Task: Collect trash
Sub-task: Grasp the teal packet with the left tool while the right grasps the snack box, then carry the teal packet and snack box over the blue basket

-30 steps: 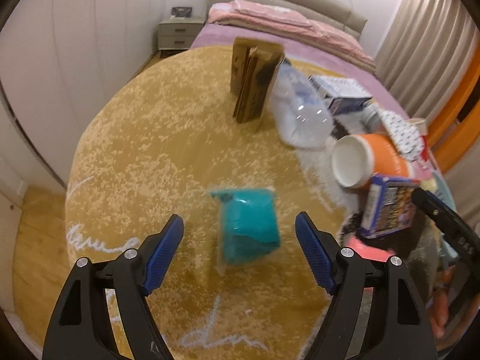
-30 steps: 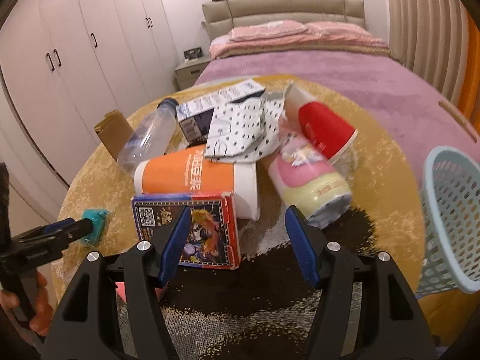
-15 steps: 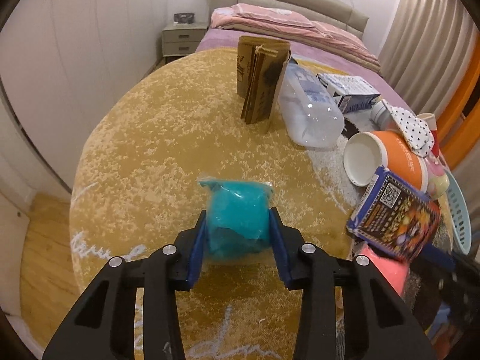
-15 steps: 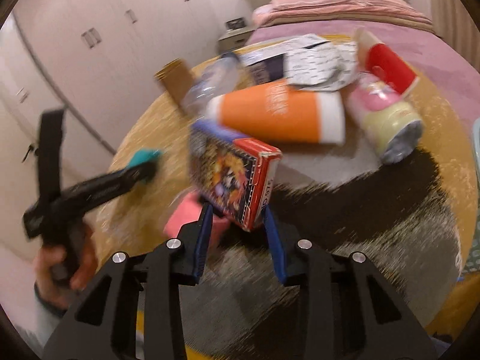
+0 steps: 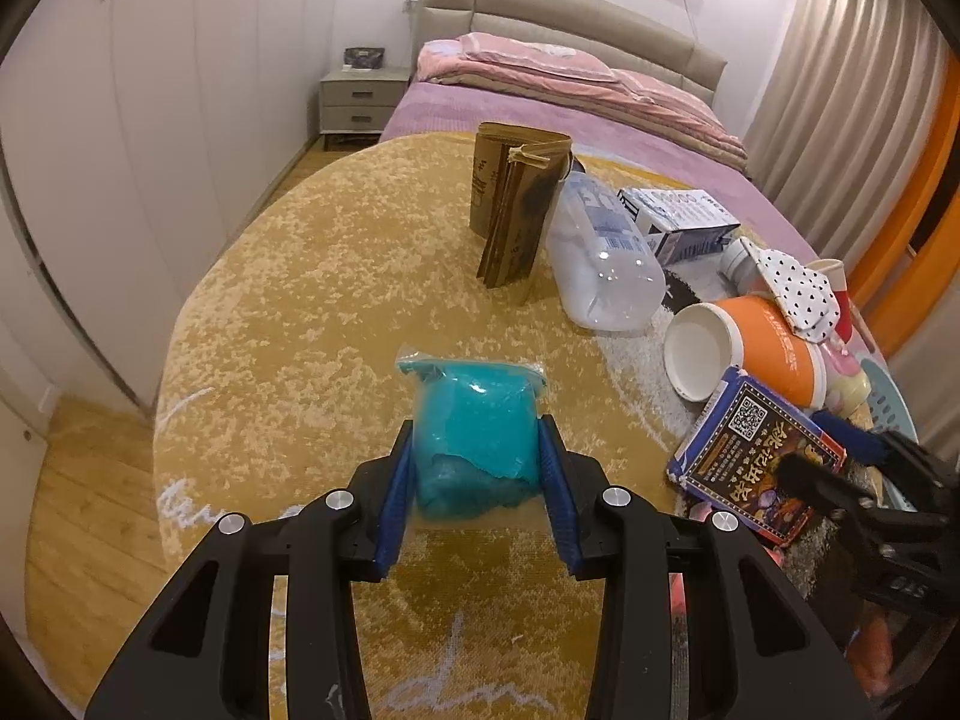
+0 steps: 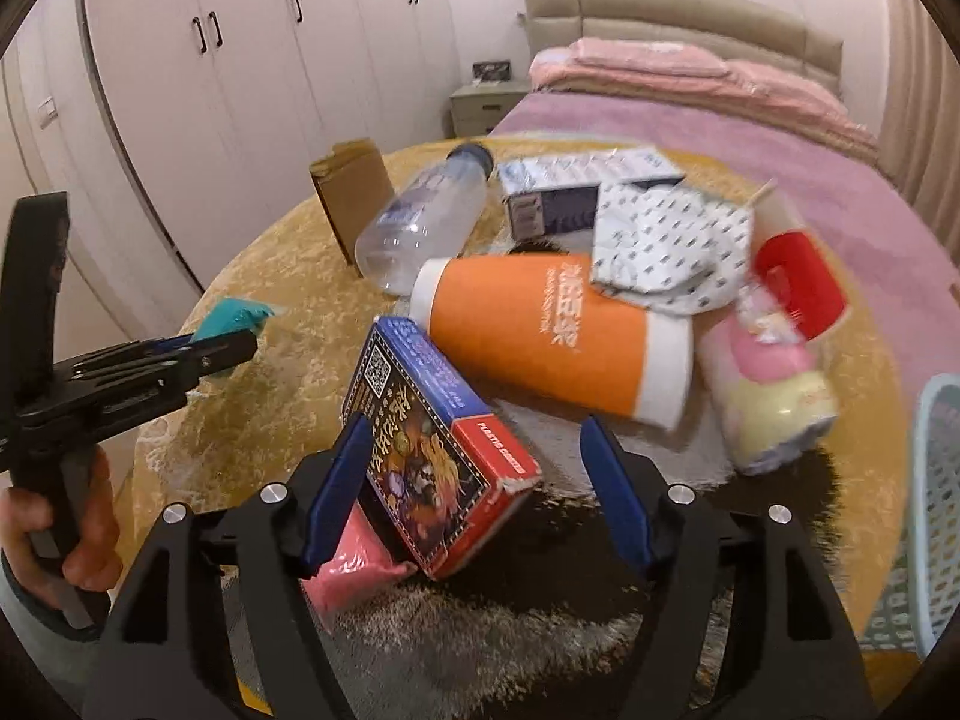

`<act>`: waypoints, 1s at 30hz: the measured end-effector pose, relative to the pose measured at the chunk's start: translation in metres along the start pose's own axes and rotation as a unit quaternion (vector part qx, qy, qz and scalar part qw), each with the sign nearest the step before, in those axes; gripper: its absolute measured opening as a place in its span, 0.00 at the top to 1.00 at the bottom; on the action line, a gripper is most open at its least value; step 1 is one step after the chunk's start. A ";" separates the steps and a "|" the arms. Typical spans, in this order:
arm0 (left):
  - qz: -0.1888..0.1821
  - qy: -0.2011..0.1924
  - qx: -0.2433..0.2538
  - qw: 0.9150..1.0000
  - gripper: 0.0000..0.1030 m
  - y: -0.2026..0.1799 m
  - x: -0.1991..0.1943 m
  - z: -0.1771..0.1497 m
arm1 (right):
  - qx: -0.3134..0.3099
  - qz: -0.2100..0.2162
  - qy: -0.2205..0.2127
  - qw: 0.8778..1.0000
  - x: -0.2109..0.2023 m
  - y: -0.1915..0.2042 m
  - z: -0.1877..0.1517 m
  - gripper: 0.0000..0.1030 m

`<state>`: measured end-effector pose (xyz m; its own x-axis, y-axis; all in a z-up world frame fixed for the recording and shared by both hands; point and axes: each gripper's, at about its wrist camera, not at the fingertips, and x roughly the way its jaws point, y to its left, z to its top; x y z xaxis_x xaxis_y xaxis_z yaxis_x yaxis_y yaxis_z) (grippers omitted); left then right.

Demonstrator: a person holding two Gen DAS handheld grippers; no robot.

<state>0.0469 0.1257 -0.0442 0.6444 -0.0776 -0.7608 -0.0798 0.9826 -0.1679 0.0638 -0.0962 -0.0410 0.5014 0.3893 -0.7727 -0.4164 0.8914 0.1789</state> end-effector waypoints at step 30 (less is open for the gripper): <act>-0.103 -0.077 0.120 0.984 0.64 -0.136 -0.051 0.035 | 0.072 -0.035 -0.137 0.987 -0.122 -0.064 -0.011 0.86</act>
<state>0.0518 0.0016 0.0395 0.7375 -0.2707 -0.6187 0.2350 0.9618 -0.1407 0.0209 -0.2035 0.0346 0.7199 0.3567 -0.5954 -0.2718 0.9342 0.2310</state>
